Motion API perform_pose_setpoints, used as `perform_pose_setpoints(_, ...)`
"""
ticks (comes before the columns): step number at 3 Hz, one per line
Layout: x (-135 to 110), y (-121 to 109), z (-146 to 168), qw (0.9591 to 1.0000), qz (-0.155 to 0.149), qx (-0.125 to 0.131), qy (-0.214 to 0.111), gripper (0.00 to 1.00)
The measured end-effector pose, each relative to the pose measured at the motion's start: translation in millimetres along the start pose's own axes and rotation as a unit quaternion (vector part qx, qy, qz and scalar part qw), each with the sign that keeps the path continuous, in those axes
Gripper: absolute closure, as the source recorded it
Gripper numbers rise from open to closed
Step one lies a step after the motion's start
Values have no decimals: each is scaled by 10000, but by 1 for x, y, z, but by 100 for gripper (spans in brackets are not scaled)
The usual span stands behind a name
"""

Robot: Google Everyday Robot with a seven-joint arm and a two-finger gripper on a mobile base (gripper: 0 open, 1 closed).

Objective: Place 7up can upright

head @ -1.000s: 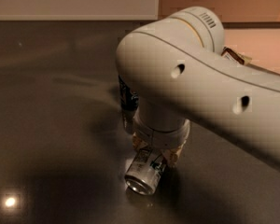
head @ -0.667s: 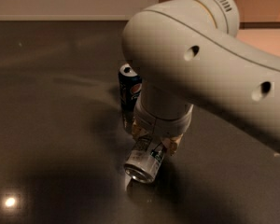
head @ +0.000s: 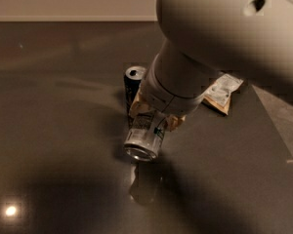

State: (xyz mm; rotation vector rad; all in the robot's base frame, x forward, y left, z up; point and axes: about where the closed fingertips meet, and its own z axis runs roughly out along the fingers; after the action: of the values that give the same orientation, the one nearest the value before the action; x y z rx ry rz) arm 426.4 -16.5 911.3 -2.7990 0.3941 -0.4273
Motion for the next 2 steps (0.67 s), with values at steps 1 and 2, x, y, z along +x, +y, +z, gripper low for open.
perform_pose_setpoints(1, 13, -9, -6, 9974, -520, 471, 167, 100)
perform_pose_setpoints(2, 13, -13, -10, 9955, -764, 506, 224, 100)
